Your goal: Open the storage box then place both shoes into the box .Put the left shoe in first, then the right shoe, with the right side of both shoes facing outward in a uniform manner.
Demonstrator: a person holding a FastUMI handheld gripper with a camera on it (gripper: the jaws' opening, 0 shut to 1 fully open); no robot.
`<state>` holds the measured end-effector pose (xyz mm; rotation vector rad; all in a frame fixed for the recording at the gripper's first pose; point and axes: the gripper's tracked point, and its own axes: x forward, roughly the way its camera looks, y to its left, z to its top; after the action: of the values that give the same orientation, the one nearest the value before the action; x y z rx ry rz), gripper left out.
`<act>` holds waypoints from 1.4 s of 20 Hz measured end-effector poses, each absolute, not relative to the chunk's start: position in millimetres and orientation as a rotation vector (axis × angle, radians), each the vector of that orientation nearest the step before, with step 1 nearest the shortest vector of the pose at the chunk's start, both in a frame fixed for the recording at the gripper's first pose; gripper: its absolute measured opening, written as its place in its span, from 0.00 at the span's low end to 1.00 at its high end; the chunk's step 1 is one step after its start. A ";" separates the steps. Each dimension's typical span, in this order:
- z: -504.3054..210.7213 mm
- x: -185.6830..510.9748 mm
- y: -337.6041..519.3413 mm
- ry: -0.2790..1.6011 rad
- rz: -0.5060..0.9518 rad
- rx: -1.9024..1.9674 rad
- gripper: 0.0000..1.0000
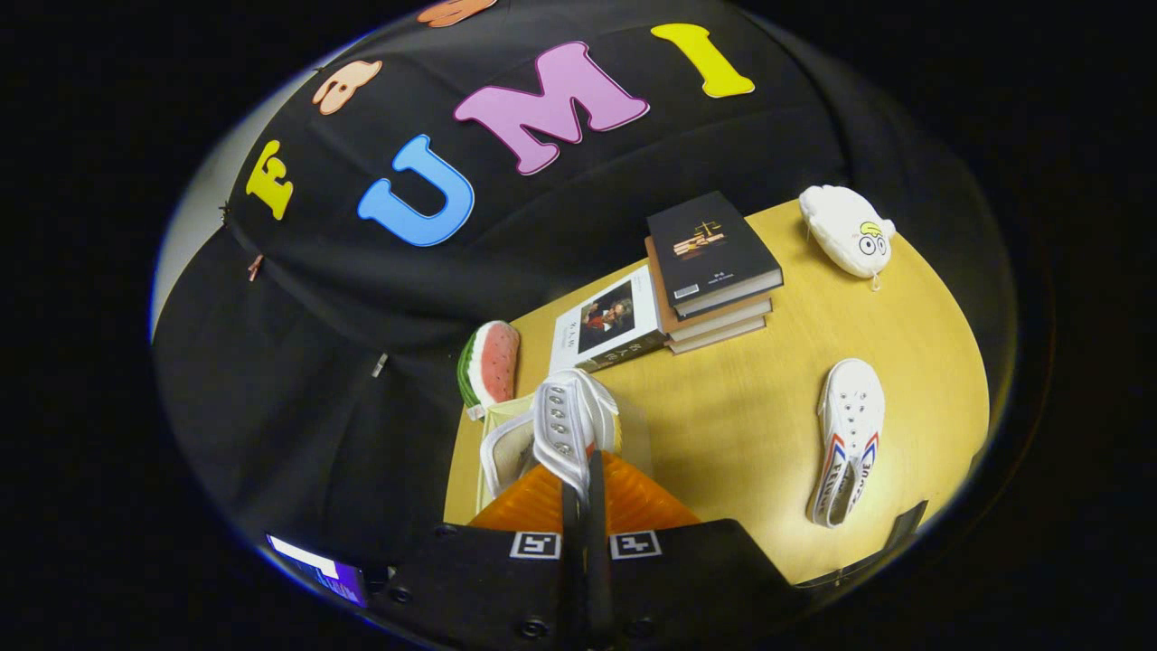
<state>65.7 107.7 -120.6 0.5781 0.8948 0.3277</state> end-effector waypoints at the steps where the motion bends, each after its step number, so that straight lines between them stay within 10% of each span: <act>1: -117.1 65.8 119.9 0.891 0.343 0.572 0.05; 28: -213.6 59.9 286.1 0.937 0.283 0.522 0.14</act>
<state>59.9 286.1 -213.6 0.5220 0.9370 0.2835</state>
